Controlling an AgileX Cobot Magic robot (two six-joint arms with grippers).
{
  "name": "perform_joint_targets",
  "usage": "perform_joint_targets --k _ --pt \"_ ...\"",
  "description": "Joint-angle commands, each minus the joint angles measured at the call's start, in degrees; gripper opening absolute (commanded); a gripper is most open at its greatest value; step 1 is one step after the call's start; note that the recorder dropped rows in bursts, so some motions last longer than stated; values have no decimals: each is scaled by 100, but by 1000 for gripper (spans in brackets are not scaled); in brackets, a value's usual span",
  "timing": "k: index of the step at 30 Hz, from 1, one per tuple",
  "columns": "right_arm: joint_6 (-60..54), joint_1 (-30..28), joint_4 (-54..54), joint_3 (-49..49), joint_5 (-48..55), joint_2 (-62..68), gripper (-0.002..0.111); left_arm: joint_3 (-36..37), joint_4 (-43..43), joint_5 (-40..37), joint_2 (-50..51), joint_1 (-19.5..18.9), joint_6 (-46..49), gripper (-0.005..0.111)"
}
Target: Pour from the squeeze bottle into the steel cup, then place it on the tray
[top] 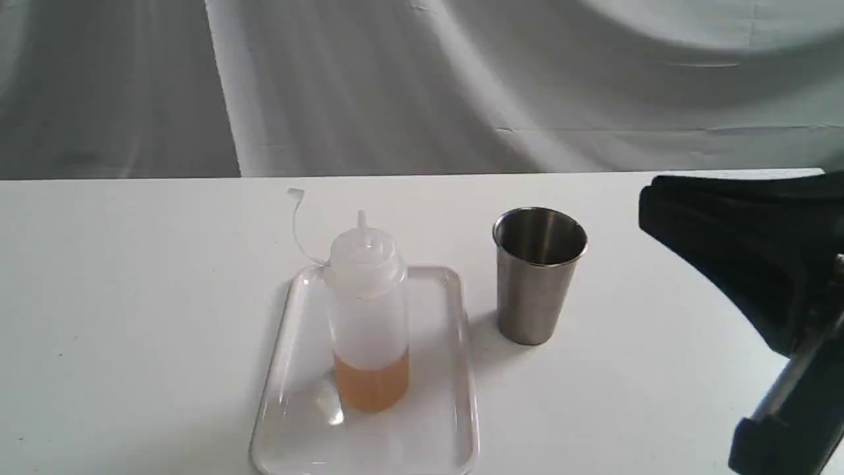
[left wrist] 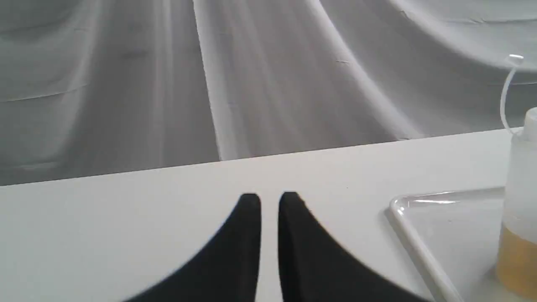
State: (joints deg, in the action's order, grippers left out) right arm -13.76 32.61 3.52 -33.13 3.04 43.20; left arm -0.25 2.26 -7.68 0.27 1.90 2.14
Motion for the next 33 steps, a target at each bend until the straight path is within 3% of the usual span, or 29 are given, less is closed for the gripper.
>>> perform_joint_targets --k 1,7,11,23,33 --pt "26 -8 78 28 58 -30 0 25 4 9 -27 31 -23 8" --pt "26 -29 424 103 74 -193 0 25 4 9 -27 31 -23 8" --pt "26 -341 662 280 136 -573 0 25 4 9 -27 31 -23 8" --pt "35 -2271 591 1189 318 -2276 0 25 4 9 -27 31 -23 8" --pt "25 -3529 618 1579 1542 -3456 0 25 4 9 -27 31 -39 8"
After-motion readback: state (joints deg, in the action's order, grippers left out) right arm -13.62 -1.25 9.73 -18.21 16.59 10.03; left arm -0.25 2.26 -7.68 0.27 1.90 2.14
